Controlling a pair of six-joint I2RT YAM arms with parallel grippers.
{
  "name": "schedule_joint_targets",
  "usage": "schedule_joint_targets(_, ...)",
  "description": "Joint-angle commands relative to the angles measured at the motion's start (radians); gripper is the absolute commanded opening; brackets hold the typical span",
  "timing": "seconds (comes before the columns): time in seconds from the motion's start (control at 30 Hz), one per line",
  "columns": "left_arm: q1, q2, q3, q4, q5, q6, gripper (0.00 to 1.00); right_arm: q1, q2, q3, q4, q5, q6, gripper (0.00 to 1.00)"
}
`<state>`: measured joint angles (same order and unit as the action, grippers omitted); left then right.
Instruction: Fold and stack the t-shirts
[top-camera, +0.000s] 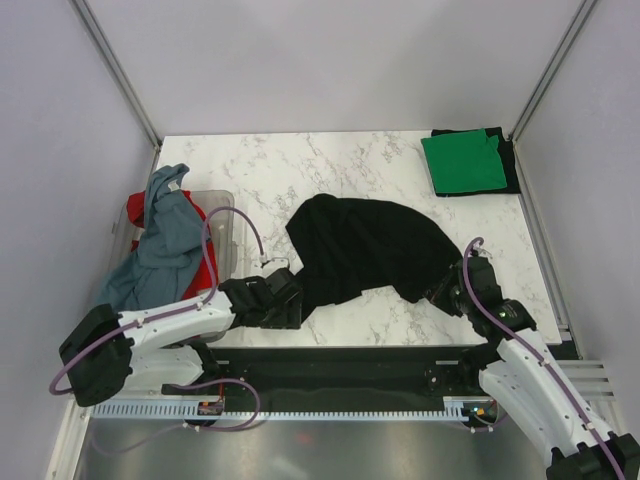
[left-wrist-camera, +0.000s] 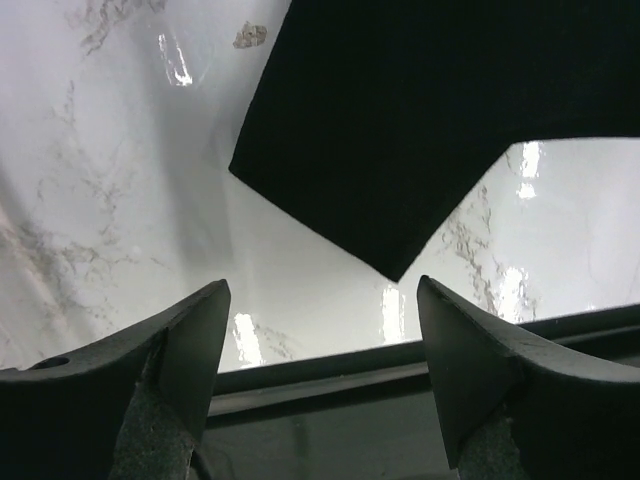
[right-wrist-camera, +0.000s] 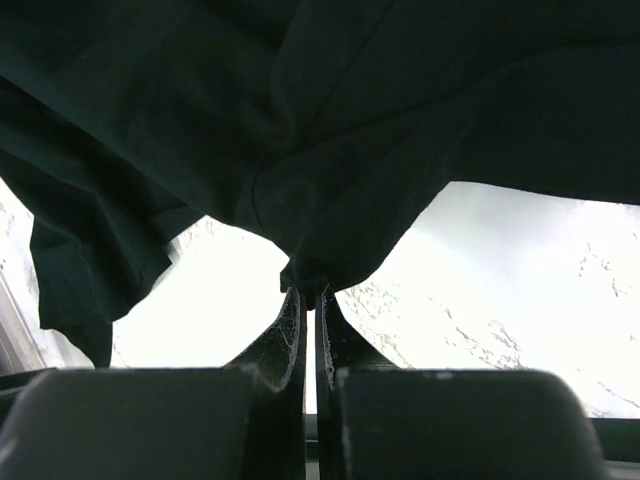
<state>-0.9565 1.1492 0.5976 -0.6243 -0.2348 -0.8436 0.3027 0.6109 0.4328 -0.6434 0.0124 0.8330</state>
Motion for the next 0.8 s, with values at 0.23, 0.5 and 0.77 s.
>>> schedule_joint_targets(0.23,0.048,0.133,-0.022,0.224,0.023,-0.064,0.77,-0.002,-0.011,-0.016,0.034,0.012,-0.017,0.0)
schedule_joint_targets(0.5,0.05,0.225,-0.019,0.285,0.083,-0.06,0.48,-0.002,0.004,-0.012,0.034,0.031,-0.026,0.0)
schedule_joint_targets(0.77,0.05,0.221,0.002,0.284,0.101,-0.031,0.02,-0.004,0.007,0.006,0.027,0.034,-0.035,0.0)
